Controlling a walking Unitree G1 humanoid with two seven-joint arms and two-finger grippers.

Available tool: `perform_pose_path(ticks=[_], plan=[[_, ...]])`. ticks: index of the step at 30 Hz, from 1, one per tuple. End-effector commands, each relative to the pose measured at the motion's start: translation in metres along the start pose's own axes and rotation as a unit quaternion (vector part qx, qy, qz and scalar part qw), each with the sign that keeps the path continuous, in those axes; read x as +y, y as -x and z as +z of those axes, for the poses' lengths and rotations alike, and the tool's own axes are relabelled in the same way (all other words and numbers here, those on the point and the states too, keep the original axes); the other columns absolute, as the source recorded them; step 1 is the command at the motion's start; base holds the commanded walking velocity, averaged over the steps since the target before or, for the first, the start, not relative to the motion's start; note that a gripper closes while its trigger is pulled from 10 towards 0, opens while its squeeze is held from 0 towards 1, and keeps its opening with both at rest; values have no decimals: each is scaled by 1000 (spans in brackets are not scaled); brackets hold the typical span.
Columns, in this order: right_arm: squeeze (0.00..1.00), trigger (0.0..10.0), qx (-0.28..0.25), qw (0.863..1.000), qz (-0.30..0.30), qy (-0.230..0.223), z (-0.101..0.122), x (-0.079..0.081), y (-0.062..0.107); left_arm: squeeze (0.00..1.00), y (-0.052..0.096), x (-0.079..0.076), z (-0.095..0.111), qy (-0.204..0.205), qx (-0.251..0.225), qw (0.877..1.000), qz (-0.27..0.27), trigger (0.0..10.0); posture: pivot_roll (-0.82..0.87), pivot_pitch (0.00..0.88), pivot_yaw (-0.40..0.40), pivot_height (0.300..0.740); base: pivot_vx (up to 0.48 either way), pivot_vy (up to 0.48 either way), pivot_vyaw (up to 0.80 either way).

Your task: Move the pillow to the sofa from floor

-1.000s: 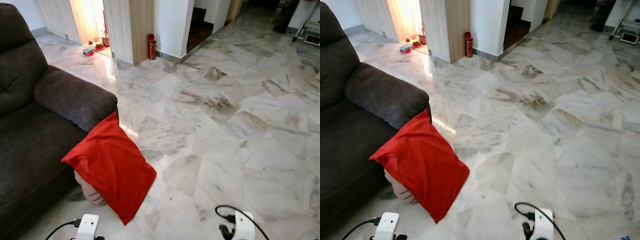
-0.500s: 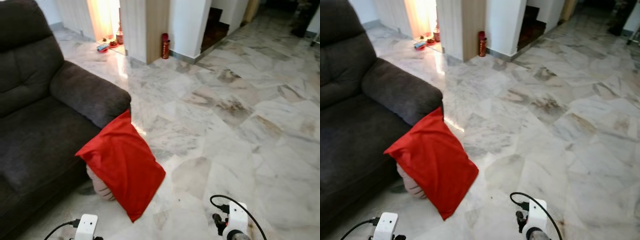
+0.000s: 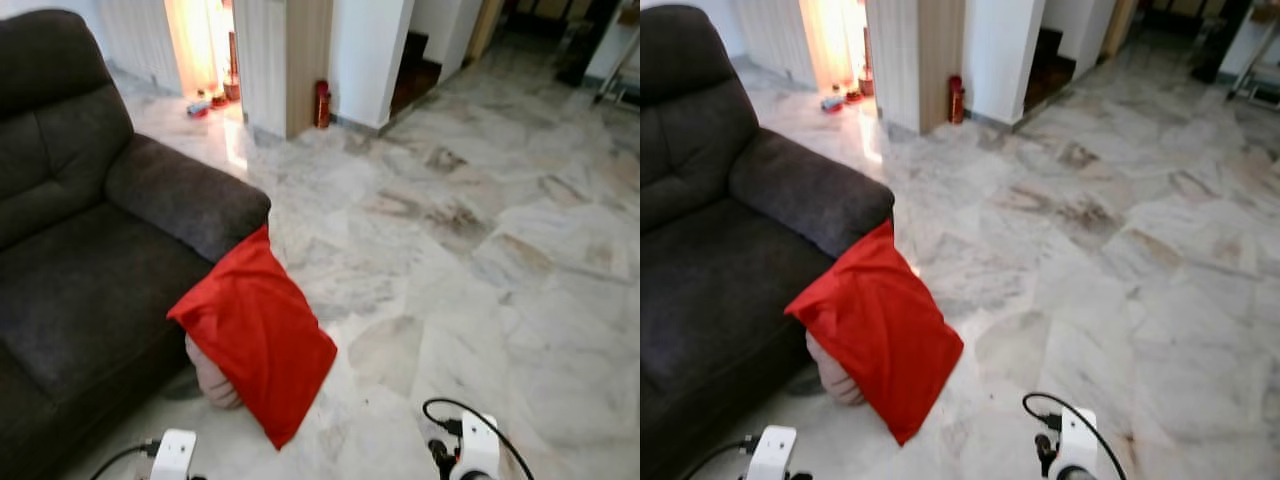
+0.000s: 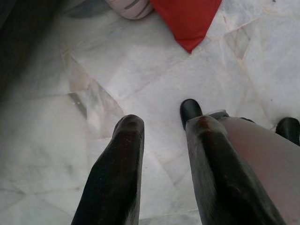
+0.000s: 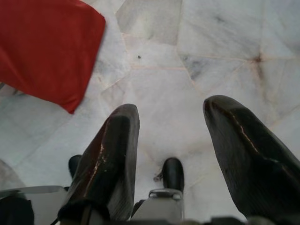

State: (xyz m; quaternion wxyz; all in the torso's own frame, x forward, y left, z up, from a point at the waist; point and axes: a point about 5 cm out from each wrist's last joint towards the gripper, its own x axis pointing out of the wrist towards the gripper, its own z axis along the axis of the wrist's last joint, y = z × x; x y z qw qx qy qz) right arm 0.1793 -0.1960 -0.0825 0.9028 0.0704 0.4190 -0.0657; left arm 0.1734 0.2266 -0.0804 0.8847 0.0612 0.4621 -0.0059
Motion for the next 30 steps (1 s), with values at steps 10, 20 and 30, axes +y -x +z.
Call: perform_pose_path(ticks=[10, 20, 30], plan=[[0, 10000, 11, 1000, -6, -3, -4, -3, 1, 0, 1, 6, 1, 2, 2, 1000, 0, 10000, -39, 0, -37, 740, 0, 297, 0], [0, 10000, 13, 1000, -7, -4, -5, -4, 1, 0, -2, -7, 5, -2, -1, 1000, -8, 10000, -41, 0, -35, 740, 0, 294, 0], [0, 10000, 16, 1000, -3, -3, -7, -2, 1, 0, -3, -8, 6, -4, 0, 1000, -4, 10000, -37, 0, -34, 740, 0, 220, 0]])
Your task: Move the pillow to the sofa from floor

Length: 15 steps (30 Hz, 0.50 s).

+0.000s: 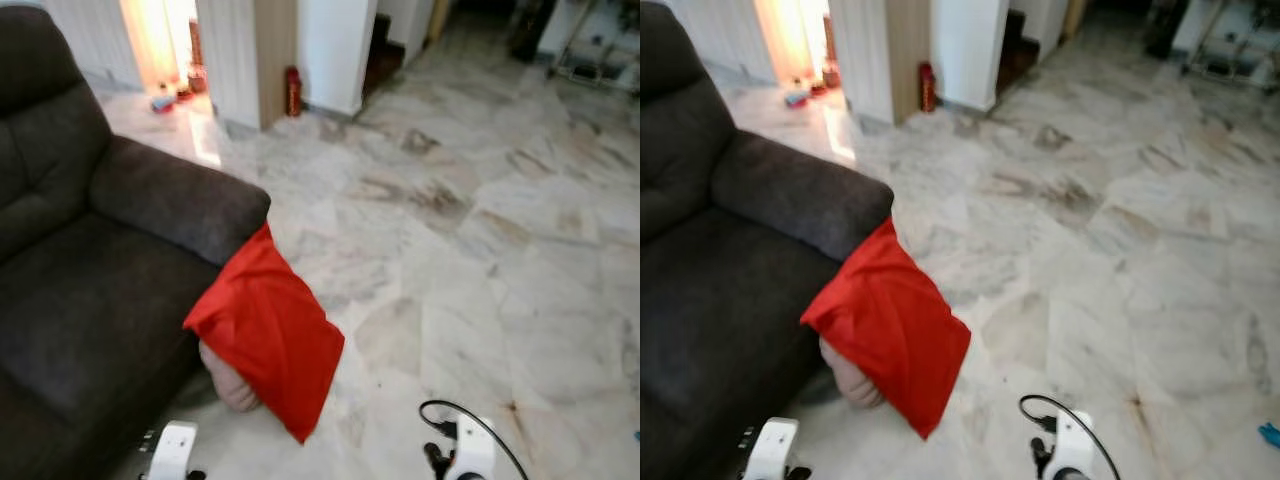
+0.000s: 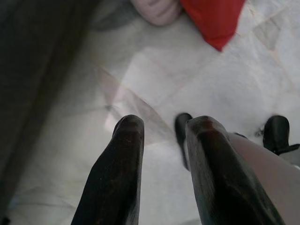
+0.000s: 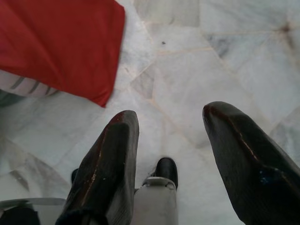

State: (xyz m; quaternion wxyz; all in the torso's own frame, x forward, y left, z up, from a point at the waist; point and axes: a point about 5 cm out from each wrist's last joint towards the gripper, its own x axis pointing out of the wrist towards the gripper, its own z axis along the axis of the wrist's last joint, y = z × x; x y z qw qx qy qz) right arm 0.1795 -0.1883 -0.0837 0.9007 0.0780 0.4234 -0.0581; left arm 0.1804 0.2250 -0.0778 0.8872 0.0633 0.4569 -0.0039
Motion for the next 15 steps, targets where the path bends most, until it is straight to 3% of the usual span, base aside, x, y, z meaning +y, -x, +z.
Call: perform_pose_path(ticks=[1, 13, 15], plan=[[0, 10000, 10, 1000, -12, 0, -5, -9, 2, 0, -1, -7, -1, -3, 6, 1000, -7, 10000, -37, 0, -34, 740, 0, 0, 0], [0, 10000, 18, 1000, -15, 10, -7, -17, 4, 0, 1, 1, -4, 23, 6, 1000, 1, 10000, -36, 0, -36, 740, 0, 0, 0], [0, 10000, 19, 1000, -11, 22, -7, -17, 4, 0, 1, 2, -4, 23, 5, 1000, 4, 10000, -37, 0, -37, 740, 0, 0, 800]])
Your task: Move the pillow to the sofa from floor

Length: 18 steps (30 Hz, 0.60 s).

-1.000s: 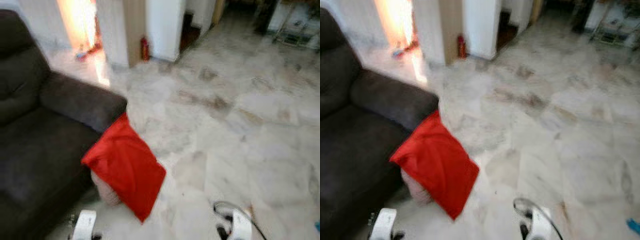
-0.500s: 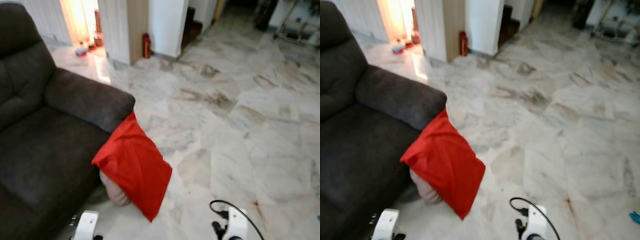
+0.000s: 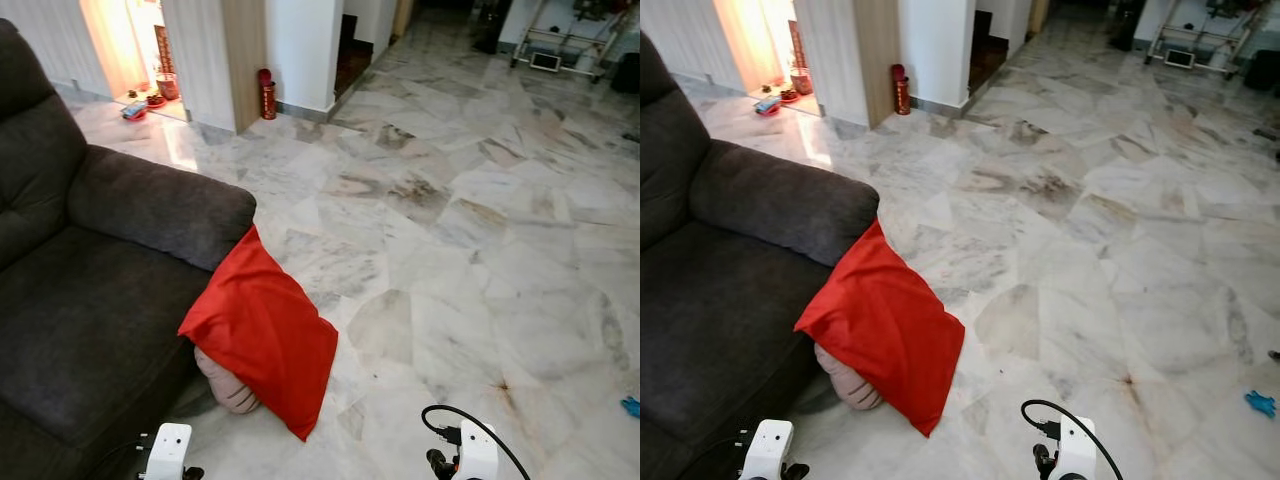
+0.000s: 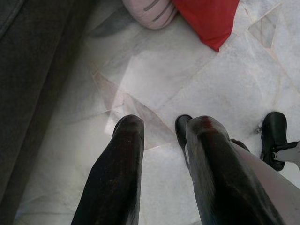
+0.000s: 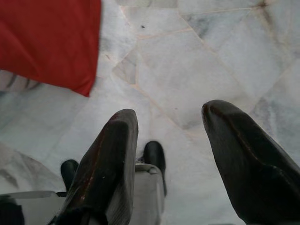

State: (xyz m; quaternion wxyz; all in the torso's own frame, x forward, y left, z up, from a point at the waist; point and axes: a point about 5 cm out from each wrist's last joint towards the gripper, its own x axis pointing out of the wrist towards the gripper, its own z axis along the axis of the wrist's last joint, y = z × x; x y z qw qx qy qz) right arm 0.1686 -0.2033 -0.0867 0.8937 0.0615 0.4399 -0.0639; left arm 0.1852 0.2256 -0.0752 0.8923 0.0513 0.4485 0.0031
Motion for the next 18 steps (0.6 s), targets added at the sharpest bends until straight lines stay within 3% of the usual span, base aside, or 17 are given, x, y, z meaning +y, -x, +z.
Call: perform_pose_path(ticks=[1, 3, 18], plan=[[0, 10000, 2, 1000, 3, 9, 0, 0, 0, 0, 2, 1, -9, 9, 14, 1000, 3, 10000, -37, 0, -37, 740, 0, 0, 800], [0, 10000, 2, 1000, 1, -2, 0, 1, 0, 0, 2, 1, -9, 9, 14, 1000, 4, 10000, -37, 0, -37, 740, 279, 0, 678], [0, 10000, 2, 1000, 1, -8, 0, 0, 0, 0, 1, -4, -9, 8, 13, 1000, 0, 10000, -35, 0, -41, 740, 333, 0, 0]])
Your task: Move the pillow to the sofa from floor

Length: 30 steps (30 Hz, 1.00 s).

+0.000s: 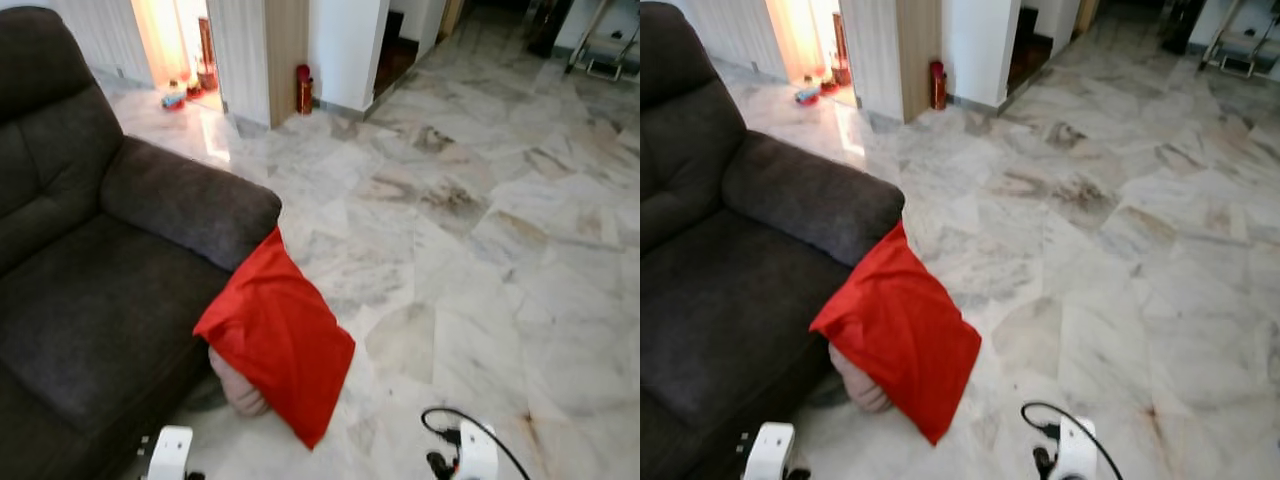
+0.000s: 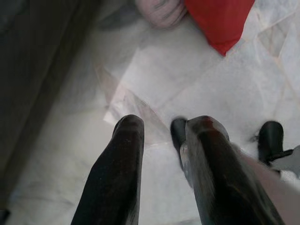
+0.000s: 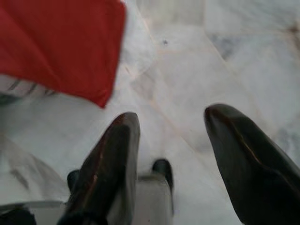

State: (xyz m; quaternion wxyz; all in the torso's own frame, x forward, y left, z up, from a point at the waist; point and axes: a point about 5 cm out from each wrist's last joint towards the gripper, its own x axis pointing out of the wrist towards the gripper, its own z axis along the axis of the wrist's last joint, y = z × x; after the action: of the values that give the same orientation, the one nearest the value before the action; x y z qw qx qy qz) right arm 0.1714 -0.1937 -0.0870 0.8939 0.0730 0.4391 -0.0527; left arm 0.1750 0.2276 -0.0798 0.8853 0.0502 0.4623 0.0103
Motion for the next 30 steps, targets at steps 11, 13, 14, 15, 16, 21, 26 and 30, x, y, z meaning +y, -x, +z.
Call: perform_pose_path(ticks=[11, 13, 14, 15, 16, 21, 26, 30], plan=[[0, 10000, 3, 1000, -8, 7, 1, -9, 1, 0, -2, -5, 5, 5, -8, 1000, -5, 10000, -33, 0, -44, 740, 361, 0, 233], [0, 10000, 3, 1000, -7, 8, 1, -8, 1, 0, -2, -4, 6, 5, -8, 1000, -5, 10000, -33, 0, -45, 740, 360, 0, 0], [0, 10000, 3, 1000, -6, 11, 1, -8, 1, 0, -2, -4, 6, 5, -9, 1000, -4, 10000, -33, 0, -45, 740, 360, 0, 569], [0, 10000, 2, 1000, -5, 13, 1, -7, 1, 0, -2, -4, 6, 5, -9, 1000, -4, 10000, -33, 0, -45, 740, 360, 0, 569], [0, 10000, 2, 1000, -4, 13, 1, -7, 1, 0, -2, -4, 7, 5, -9, 1000, -3, 10000, -33, 0, -45, 740, 360, 0, 569], [0, 10000, 3, 1000, -1, 15, 0, -6, 1, 0, -2, -3, 7, 6, -10, 1000, -1, 10000, -34, 0, -45, 740, 366, 0, 800], [0, 10000, 3, 1000, 1, 12, 0, -4, 1, 0, -1, -3, 6, 6, -9, 1000, 0, 10000, -35, 0, -45, 740, 373, 0, 781], [0, 10000, 2, 1000, -1, 0, 0, -5, 1, 0, -1, -3, 5, 5, -8, 1000, 0, 10000, -36, 0, -44, 740, 374, 0, 0]])
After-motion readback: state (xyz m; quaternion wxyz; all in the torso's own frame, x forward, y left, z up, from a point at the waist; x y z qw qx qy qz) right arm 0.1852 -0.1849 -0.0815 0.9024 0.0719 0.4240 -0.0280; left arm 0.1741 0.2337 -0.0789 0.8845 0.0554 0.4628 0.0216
